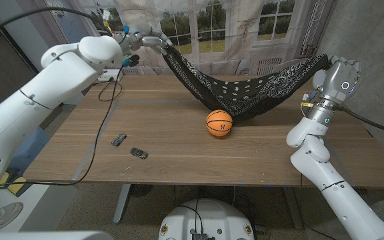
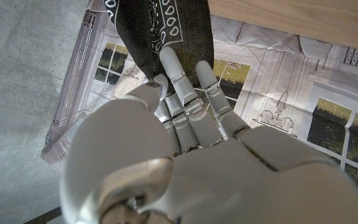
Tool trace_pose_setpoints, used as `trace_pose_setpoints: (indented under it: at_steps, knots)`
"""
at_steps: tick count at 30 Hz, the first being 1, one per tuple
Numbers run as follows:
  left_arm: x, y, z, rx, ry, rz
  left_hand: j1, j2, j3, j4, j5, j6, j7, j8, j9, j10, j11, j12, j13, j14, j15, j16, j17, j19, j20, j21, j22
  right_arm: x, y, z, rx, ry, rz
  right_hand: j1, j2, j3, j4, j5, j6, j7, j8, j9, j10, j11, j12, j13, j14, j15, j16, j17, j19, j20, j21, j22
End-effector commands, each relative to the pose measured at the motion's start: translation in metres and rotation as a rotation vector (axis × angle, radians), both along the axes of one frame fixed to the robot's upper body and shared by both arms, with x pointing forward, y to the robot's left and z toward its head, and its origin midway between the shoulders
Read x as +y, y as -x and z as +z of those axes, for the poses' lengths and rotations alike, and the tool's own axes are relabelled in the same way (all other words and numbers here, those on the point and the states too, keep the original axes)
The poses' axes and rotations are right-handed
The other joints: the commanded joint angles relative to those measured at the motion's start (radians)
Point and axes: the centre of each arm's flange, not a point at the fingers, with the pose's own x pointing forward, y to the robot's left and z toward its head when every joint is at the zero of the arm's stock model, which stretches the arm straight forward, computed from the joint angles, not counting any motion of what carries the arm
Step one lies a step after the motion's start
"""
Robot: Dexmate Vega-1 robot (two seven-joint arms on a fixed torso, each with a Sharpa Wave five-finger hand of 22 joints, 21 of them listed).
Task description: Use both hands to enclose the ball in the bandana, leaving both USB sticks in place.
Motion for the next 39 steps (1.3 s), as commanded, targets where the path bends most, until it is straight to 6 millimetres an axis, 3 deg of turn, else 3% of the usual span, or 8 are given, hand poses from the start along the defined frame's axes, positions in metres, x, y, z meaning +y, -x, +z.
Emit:
trace_pose_setpoints:
  at_steps: [1,13,25,39]
  knots:
    - [0.009,0.012,-0.022,0.086,-0.03,-0.019,0.004,0.013,0.008,-0.002,0.001,0.01,0.002,-0.003,-0.002,0.053,-0.05,0.059,0.27,0.006,-0.019,0.003,0.002,0.001,0.002,0.011,0.0,0.014,0.019,-0.017,0.094,0.025,0.052,0.033,0.014,0.061,-0.054,-0.012,0.049,-0.003,0.008,-0.007,0.027,0.006,0.0,-0.006,0.022,-0.087,-0.003,0.004,-0.001,0.008,0.014,-0.001]
    - [0.016,0.047,-0.023,0.164,-0.104,-0.033,0.003,0.014,0.009,-0.003,-0.002,0.011,0.005,-0.007,-0.007,0.053,-0.04,0.063,0.277,0.016,-0.019,0.009,0.007,0.002,0.003,0.014,0.0,0.019,0.041,-0.027,0.269,0.019,0.127,0.027,0.008,0.073,-0.063,-0.032,0.061,0.001,0.003,-0.024,0.041,0.012,0.003,-0.014,0.035,-0.086,-0.004,0.007,-0.002,0.01,0.025,-0.005]
    - [0.023,0.08,-0.037,0.255,-0.145,-0.02,0.004,0.015,0.009,-0.005,-0.007,0.01,0.007,-0.012,-0.011,0.058,-0.037,0.066,0.284,0.021,-0.019,0.017,0.015,0.004,0.004,0.018,0.001,0.006,0.061,-0.03,0.532,-0.081,0.202,0.018,0.011,0.081,-0.071,-0.049,0.057,0.012,0.002,-0.023,0.037,0.024,0.007,-0.009,0.034,-0.081,0.004,0.014,-0.008,0.016,0.037,-0.007]
    - [0.012,0.074,-0.06,0.525,-0.286,-0.01,0.004,0.02,0.011,-0.005,-0.014,-0.001,0.012,-0.026,-0.02,0.061,-0.035,0.045,0.249,0.007,-0.018,-0.003,-0.013,0.0,0.01,0.021,0.0,-0.005,0.054,-0.029,0.849,-0.235,0.201,0.0,0.025,0.065,-0.082,-0.064,0.017,0.002,-0.012,-0.012,-0.017,0.025,-0.008,-0.002,-0.004,-0.083,-0.022,-0.072,-0.056,0.014,0.049,-0.008]
